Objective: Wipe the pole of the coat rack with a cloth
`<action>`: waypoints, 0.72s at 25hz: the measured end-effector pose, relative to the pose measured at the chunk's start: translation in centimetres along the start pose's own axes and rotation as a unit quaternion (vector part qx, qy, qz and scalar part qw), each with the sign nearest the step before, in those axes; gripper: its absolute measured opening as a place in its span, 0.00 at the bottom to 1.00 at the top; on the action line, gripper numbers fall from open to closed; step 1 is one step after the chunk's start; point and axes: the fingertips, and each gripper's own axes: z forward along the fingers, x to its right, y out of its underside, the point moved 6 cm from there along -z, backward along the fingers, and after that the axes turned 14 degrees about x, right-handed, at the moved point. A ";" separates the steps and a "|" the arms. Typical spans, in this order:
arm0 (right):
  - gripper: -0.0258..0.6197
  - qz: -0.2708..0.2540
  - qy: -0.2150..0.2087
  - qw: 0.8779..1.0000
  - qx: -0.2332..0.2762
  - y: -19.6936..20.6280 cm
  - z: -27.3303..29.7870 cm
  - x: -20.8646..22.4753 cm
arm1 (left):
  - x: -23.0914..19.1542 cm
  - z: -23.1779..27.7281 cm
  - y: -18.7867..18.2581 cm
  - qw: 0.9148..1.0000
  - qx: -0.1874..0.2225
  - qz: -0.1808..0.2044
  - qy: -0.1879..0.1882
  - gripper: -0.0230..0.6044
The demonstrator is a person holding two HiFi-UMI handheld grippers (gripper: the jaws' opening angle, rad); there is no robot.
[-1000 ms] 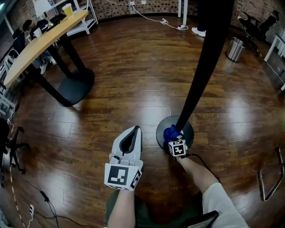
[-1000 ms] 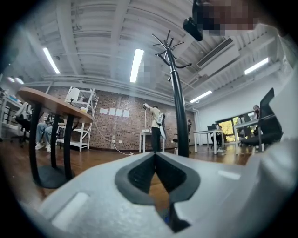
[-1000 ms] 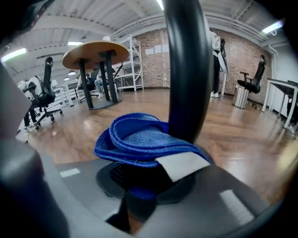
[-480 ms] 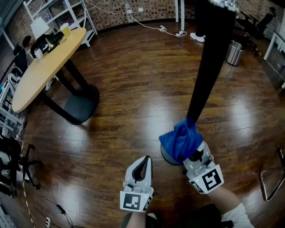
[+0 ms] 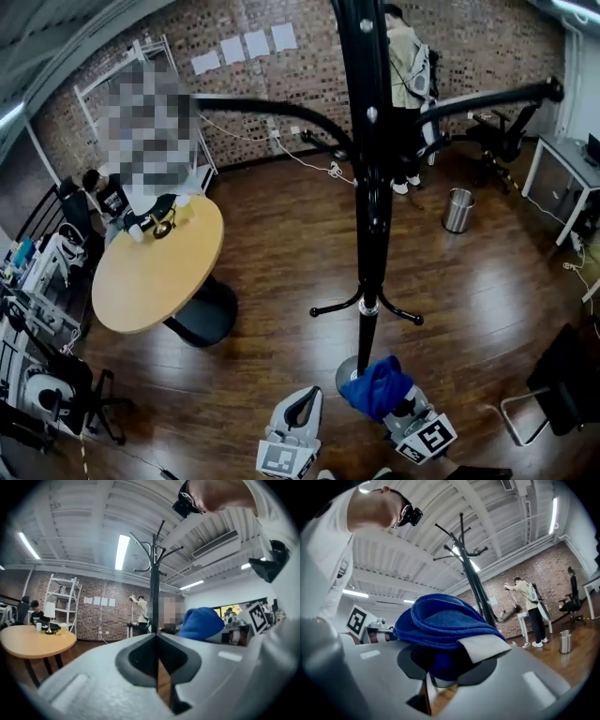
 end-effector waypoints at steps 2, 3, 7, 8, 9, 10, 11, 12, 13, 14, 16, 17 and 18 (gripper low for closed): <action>0.20 0.016 -0.011 1.000 -0.014 -5.0 0.8 -1.8 | 0.7 -0.2 -5.1 0.999 -0.027 -0.008 0.025 0.04; 0.20 0.022 -0.014 0.999 -0.022 -7.1 1.3 -2.3 | 0.8 -0.2 -7.3 0.998 -0.037 -0.016 0.038 0.04; 0.20 0.011 -0.016 0.999 -0.039 -11.6 2.6 -3.8 | -1.1 -1.3 -12.2 0.998 -0.035 -0.022 0.043 0.04; 0.20 0.004 -0.013 0.999 -0.042 -12.3 2.6 -4.4 | -1.5 -1.9 -12.7 0.999 -0.036 -0.008 0.038 0.04; 0.20 0.004 -0.007 0.999 -0.042 -12.9 2.4 -4.9 | -1.5 -2.4 -13.4 0.999 -0.035 0.004 0.033 0.04; 0.20 0.011 0.003 0.999 -0.040 -13.7 2.0 -5.3 | -1.2 -2.7 -14.4 0.999 -0.027 0.010 0.029 0.04; 0.20 0.020 0.014 0.999 -0.037 -14.5 1.5 -5.6 | -0.8 -2.9 -15.6 0.999 -0.017 0.008 0.032 0.04; 0.20 0.026 0.026 0.999 -0.033 -15.2 0.8 -5.9 | -0.3 -3.1 -16.5 0.999 -0.009 0.001 0.041 0.04; 0.20 0.027 0.037 0.999 -0.029 -15.8 0.1 -6.4 | 0.1 -3.4 -17.1 0.999 -0.005 -0.005 0.054 0.04; 0.20 0.024 0.046 0.998 -0.024 -16.2 -0.6 -6.9 | 0.5 -3.7 -17.2 0.998 -0.005 -0.009 0.066 0.04; 0.20 0.023 0.062 0.998 -0.019 -16.6 -2.2 -8.0 | 1.2 -4.7 -16.6 0.997 -0.004 -0.008 0.076 0.04; 0.20 0.030 0.069 0.997 -0.018 -16.7 -3.2 -8.7 | 1.8 -5.4 -16.6 0.997 -0.004 -0.008 0.076 0.04; 0.20 0.039 0.073 0.996 -0.017 -17.0 -4.4 -9.6 | 2.7 -6.2 -17.0 0.997 -0.004 -0.008 0.075 0.04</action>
